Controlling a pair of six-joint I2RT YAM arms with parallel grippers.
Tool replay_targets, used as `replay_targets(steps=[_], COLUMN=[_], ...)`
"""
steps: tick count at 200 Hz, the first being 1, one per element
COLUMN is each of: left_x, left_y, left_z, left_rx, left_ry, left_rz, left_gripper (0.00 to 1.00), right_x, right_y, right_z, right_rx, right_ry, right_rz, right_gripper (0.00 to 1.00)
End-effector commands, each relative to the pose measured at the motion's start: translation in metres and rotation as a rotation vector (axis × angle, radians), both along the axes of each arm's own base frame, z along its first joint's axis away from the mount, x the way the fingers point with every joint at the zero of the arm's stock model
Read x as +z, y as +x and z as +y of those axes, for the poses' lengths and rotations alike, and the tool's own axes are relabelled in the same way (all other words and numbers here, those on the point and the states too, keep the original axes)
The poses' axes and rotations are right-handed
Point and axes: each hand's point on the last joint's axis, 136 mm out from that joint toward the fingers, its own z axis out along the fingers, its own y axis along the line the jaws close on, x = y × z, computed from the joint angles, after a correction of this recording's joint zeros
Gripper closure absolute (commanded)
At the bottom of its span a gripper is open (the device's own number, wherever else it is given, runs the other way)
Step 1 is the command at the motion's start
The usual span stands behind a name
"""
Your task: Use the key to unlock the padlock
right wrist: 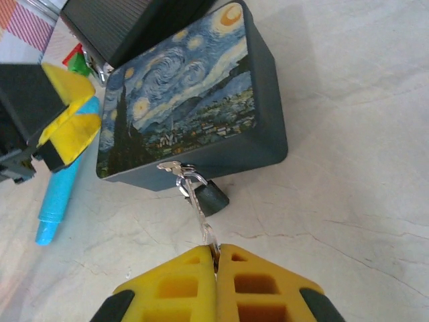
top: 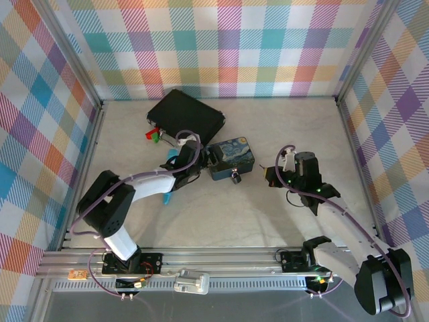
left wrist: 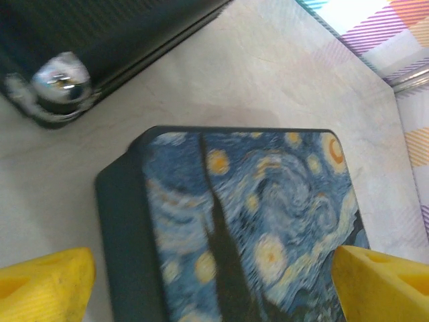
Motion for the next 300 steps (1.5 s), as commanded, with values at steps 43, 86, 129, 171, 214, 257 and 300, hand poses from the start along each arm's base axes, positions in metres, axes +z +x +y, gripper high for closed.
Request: replay_targets(steps=[43,86,129,171,214,257,300], left_x=[0.027,0.042,0.037,0.013,-0.024,-0.057,-0.070], left_y=[0.042,0.037,-0.020,-0.087,-0.099,-0.078,-0.063], left_z=[-0.060,-0.054,-0.028,-0.046,-0.087,-0.104,-0.104], left_rx=[-0.127,-0.178,-0.285,-0.483,-0.586,-0.602,-0.565], left_ry=[-0.149,-0.034,0.097,0.185,0.229,0.345,0.394], left_rz=[-0.077,-0.124,-0.086,-0.010,0.044,0.104,0.069], left_gripper=[0.06,0.11,0.18,0.36,0.39,0.41,0.41], right_x=[0.015,0.012,0.004,0.003,0.007,0.009,0.013], right_y=[-0.004,-0.008,-0.006,-0.003,-0.001,-0.005,-0.007], right_z=[-0.016,-0.019,-0.023,-0.023,-0.020,-0.021,-0.020], right_rx=[-0.044,-0.045,-0.053,-0.056,-0.058,-0.063,-0.056], right_ry=[-0.031,-0.036,0.005,0.040,0.078,0.085,0.095], right_rz=[-0.053,-0.058,-0.045,-0.039,-0.033,-0.031,-0.048], right_gripper=[1.00,1.00,1.00,1.00,1.00,1.00,1.00])
